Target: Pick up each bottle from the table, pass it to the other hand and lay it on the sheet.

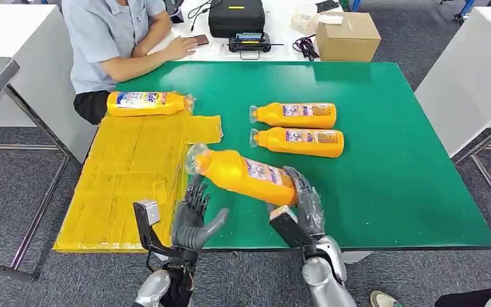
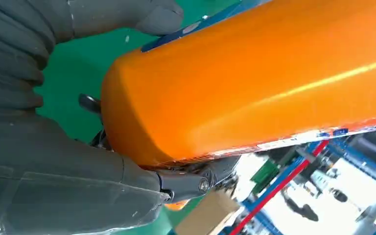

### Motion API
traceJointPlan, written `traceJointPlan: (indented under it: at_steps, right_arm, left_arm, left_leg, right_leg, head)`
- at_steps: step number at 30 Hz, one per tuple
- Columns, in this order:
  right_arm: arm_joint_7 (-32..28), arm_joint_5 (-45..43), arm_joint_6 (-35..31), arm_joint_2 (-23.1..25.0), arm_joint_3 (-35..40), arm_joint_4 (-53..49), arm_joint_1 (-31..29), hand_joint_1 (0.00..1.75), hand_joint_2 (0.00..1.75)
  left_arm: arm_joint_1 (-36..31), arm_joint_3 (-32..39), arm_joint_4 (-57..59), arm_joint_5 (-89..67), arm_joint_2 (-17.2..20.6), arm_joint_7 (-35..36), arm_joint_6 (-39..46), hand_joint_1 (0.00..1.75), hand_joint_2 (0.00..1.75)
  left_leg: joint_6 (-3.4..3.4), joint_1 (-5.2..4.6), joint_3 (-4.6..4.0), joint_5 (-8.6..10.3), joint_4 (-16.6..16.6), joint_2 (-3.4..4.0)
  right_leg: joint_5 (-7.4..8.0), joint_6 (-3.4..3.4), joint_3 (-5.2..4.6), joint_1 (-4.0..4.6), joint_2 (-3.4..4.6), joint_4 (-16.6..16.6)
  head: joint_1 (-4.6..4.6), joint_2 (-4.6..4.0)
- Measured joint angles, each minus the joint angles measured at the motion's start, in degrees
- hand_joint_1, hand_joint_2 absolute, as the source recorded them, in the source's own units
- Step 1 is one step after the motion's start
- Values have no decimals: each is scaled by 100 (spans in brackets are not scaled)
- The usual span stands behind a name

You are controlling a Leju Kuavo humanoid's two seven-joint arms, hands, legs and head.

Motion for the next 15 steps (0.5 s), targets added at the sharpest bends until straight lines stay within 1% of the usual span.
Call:
traceJointPlan:
  at_steps: [7, 12, 15]
  right_arm:
    - [-11, -485, -242, -135, 506, 214, -99, 175, 175]
    - [-18, -575, -288, -195, 776, 341, -157, 175, 175]
    - [-18, -684, -354, -238, 938, 424, -223, 175, 175]
  left_arm:
    - [-172, -251, 168, 507, 87, -125, 273, 0, 175]
    - [-254, -373, 205, 612, 133, -160, 341, 0, 175]
    - [-328, -433, 221, 673, 168, -308, 479, 0, 175]
  left_leg:
    - [0, 0, -2, 0, 0, 0]
    - [0, 0, -3, 0, 0, 0]
    - [0, 0, -3, 0, 0, 1]
  right_leg:
    - [0, 0, -2, 0, 0, 0]
    - [0, 0, -3, 0, 0, 0]
    - [0, 0, -4, 0, 1, 0]
  head:
    - [0, 0]
    - [0, 0]
    - [0, 0]
